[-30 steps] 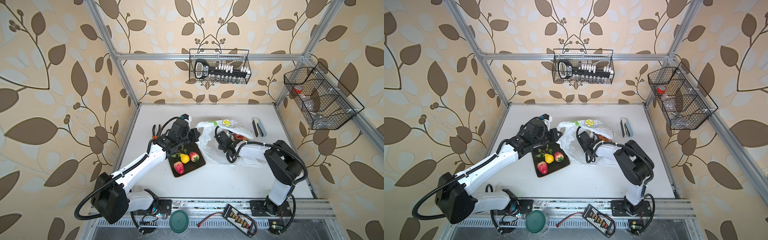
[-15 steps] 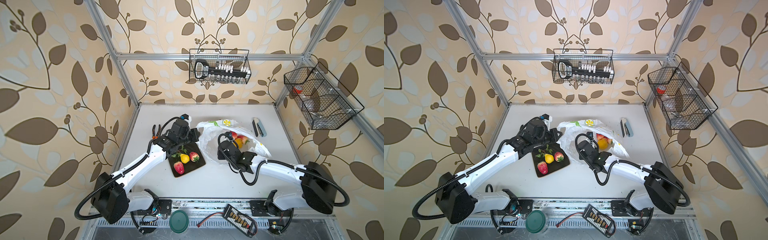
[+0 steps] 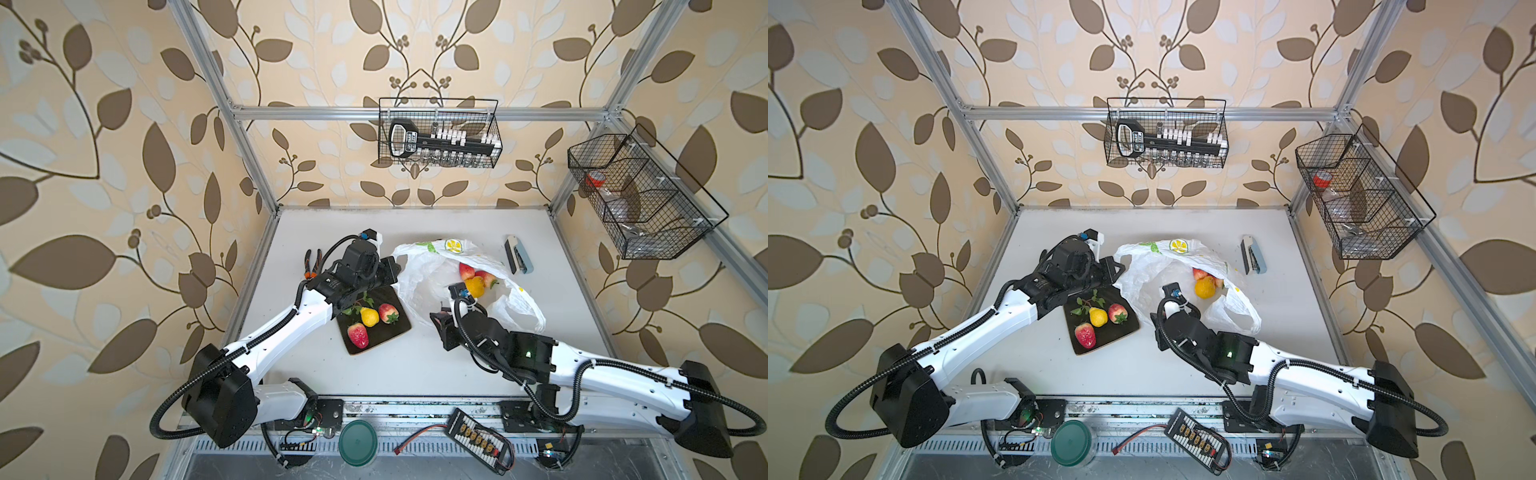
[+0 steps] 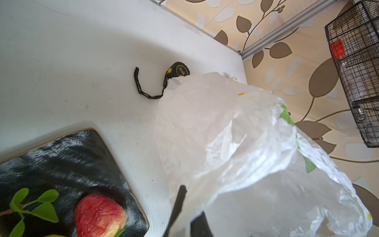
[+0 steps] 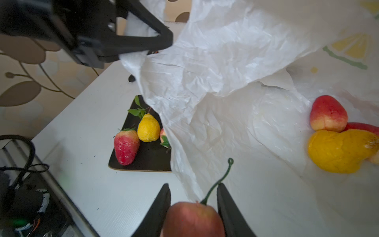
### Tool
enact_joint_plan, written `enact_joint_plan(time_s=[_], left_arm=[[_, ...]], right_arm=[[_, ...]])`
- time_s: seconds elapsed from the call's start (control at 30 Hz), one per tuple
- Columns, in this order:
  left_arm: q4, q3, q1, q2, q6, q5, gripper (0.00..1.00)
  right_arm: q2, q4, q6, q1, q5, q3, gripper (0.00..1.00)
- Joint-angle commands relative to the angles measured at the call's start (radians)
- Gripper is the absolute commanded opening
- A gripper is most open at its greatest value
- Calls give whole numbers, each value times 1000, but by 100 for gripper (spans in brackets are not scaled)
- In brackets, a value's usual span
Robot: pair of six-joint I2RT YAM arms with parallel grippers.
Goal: Take the fake fruits out of the plastic bag
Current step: 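Lift the cherry out of the bag and carry it to the black mat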
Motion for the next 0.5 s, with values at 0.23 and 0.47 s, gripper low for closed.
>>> enact_joint_plan(time_s=[0.23,0.47], left_arm=[[33,8,-7,-6,-3,-36,0],[20,15,-7,-10,2,-42,0]], right_arm=[[40,-38,-196,255,41,77,36],[161,84,-254,269,-57,83,36]])
